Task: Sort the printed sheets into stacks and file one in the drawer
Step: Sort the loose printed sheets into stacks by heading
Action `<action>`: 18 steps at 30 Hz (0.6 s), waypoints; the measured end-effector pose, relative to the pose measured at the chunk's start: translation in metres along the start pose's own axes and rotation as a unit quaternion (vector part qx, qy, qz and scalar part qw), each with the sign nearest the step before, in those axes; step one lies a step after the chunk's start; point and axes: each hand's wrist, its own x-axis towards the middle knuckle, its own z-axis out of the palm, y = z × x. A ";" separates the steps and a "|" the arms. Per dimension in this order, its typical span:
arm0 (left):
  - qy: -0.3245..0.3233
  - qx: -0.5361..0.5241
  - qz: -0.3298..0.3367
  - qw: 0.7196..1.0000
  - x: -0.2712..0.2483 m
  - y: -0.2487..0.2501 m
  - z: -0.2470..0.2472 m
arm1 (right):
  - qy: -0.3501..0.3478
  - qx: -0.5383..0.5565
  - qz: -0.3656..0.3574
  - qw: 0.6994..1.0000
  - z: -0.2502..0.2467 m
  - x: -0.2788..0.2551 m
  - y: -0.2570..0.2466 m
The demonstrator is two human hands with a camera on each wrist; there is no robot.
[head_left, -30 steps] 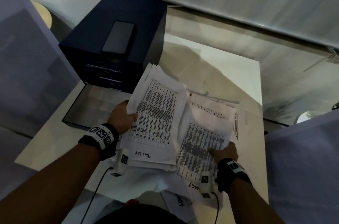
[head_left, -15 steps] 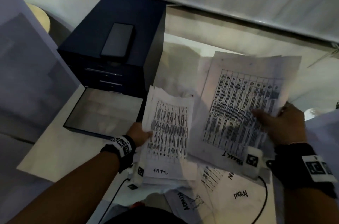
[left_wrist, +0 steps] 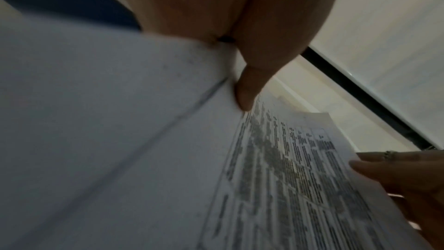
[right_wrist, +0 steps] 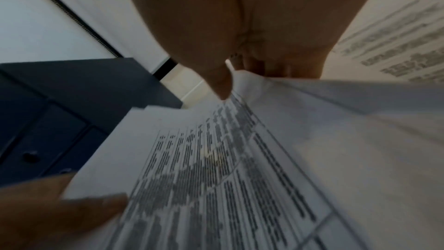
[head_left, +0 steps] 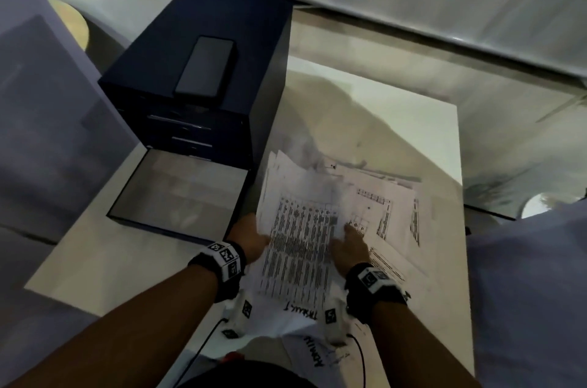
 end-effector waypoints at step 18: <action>0.160 -0.007 0.119 0.980 -0.038 0.027 -0.101 | 0.044 -0.258 0.051 0.964 -0.029 0.020 0.031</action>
